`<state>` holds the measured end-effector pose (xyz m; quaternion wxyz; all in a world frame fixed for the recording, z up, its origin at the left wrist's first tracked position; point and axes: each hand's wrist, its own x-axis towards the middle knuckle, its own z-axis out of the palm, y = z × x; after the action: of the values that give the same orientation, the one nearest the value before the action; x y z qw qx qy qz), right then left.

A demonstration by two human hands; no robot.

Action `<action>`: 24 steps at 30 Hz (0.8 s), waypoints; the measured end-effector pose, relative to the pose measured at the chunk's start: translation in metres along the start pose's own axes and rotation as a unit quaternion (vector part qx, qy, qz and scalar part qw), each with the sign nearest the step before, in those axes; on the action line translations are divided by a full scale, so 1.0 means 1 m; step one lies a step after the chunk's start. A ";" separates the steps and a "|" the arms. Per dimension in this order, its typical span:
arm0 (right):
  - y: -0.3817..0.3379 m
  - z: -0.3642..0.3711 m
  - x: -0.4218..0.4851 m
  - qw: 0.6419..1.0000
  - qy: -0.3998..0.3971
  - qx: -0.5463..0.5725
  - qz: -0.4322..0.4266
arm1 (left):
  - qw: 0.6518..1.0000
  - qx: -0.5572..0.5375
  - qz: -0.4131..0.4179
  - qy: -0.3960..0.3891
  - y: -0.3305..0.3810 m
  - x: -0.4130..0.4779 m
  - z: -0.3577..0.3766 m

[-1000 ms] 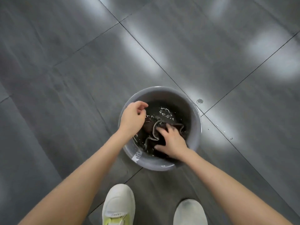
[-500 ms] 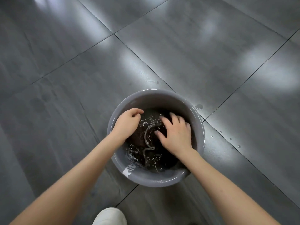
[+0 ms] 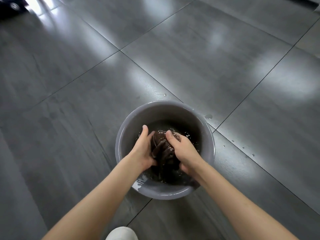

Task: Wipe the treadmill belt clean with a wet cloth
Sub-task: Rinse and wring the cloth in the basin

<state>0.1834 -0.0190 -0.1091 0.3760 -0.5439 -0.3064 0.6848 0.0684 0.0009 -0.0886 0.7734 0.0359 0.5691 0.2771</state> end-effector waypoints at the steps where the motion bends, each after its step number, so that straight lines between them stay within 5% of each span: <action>1: -0.006 0.005 -0.007 1.000 -0.001 0.016 -0.017 | 0.999 -0.050 -0.002 -0.014 -0.001 0.002 0.002; 6: -0.015 0.024 -0.030 0.960 0.074 -0.184 -0.196 | 0.992 -0.107 0.042 0.049 -0.009 0.008 0.012; 11: 0.005 0.029 -0.015 0.899 0.178 -0.305 -0.260 | 0.975 -0.066 0.158 0.138 -0.010 0.008 0.020; 16: 0.005 0.022 0.007 0.882 0.197 -0.392 -0.173 | 0.949 0.063 0.225 0.211 -0.003 0.012 0.015; 21: 0.012 -0.004 0.034 0.858 0.232 -0.455 -0.049 | 0.938 0.203 0.214 0.184 -0.003 0.002 -0.002; 24: 0.023 -0.001 0.031 0.847 0.155 -0.508 -0.034 | 0.926 0.283 0.192 0.159 -0.004 0.001 -0.019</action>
<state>0.1764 -0.0047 -0.1450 0.1129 -0.7472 -0.5672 0.3273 0.0532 -0.0067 -0.0971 0.5623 0.3173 0.7216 0.2498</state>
